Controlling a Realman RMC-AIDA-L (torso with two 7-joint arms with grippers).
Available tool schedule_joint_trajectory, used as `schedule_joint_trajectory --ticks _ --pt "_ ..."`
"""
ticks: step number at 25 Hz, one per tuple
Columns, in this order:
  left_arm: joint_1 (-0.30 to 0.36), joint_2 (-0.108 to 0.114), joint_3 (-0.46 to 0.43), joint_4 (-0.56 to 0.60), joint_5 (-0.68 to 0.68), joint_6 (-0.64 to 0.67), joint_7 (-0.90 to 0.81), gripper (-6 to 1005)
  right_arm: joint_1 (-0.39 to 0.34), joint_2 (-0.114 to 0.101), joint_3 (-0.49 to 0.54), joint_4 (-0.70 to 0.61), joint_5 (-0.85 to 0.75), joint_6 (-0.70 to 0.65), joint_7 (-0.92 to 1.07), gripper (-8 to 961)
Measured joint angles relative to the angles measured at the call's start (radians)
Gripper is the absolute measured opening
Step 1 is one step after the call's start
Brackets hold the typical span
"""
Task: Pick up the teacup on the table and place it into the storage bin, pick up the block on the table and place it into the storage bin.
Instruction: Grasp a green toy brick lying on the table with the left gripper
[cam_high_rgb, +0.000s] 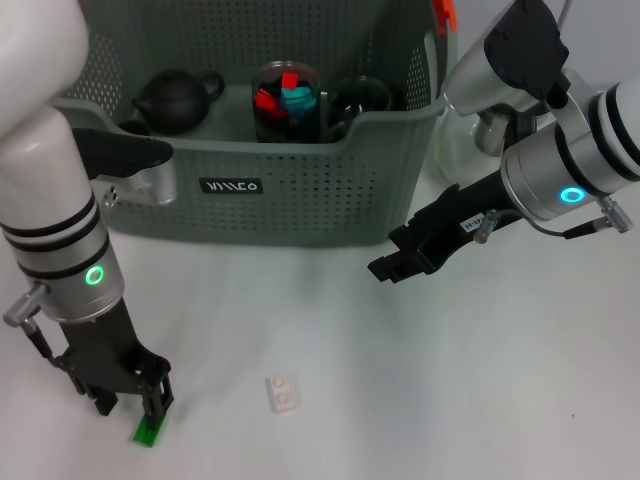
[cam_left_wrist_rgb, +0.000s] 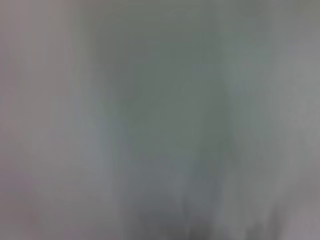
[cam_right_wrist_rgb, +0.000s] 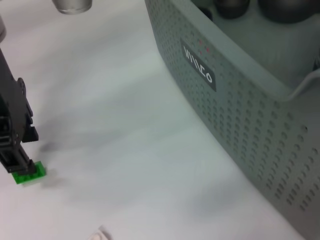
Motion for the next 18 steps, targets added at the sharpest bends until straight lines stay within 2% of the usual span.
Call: schedule_joint_trajectory --ticks 18 --pt "-0.016 -0.007 0.017 0.056 -0.013 -0.012 -0.001 522 -0.002 -0.001 0.002 0.005 0.0 -0.002 0.0 557"
